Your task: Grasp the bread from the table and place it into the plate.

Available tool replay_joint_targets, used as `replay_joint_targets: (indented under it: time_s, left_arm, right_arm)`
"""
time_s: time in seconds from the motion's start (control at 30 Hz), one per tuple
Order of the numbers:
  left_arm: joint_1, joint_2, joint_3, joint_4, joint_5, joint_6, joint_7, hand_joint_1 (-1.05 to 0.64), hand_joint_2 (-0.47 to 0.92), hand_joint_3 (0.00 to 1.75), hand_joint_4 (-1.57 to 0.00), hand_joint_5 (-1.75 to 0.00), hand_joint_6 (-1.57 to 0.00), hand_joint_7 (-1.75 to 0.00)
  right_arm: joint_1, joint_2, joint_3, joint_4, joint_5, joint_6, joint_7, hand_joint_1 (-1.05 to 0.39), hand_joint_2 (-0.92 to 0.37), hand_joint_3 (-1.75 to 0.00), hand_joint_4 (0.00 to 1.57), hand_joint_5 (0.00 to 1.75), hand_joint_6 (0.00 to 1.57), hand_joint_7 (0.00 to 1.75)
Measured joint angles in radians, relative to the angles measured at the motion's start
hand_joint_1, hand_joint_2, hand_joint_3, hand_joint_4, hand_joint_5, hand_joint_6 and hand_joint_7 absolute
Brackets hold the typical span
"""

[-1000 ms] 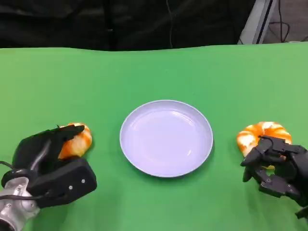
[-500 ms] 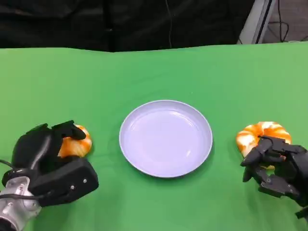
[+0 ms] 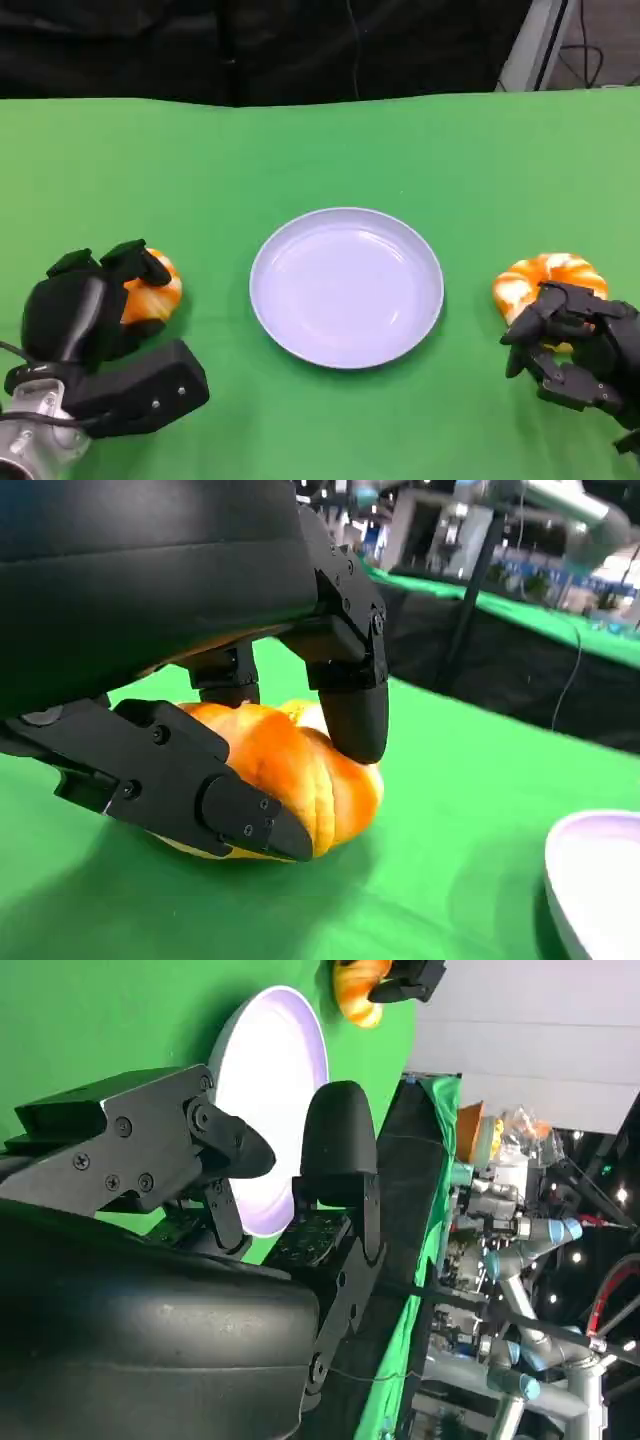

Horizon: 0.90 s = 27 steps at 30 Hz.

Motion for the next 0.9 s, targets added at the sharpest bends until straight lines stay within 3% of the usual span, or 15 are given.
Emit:
replay_joint_targets:
  time_s: [0.33,0.67,0.9]
  left_arm:
    - [0.018,0.009,-0.005,-0.091,0.031,-0.033,0.061,-0.04,0.92,0.25,-0.57,-1.71,-0.72,-1.29]
    - [0.093,0.038,0.005,-0.287,0.040,-0.026,0.060,-0.07,0.92,0.25,-0.57,-1.70,-0.73,-1.28]
    - [0.112,0.041,0.011,-0.318,0.040,-0.010,0.050,-0.07,0.92,0.25,-0.58,-1.70,-0.73,-1.27]
  right_arm:
    - [-0.001,0.000,0.000,0.002,0.000,0.003,0.001,0.07,-0.75,-0.81,0.81,1.50,0.85,1.09]
    - [-0.006,0.000,0.000,0.008,-0.002,-0.002,-0.003,0.06,-0.75,-0.81,0.82,1.50,0.85,1.10]
    - [-0.006,0.000,0.000,0.009,-0.002,-0.002,-0.003,0.06,-0.75,-0.81,0.82,1.50,0.85,1.10]
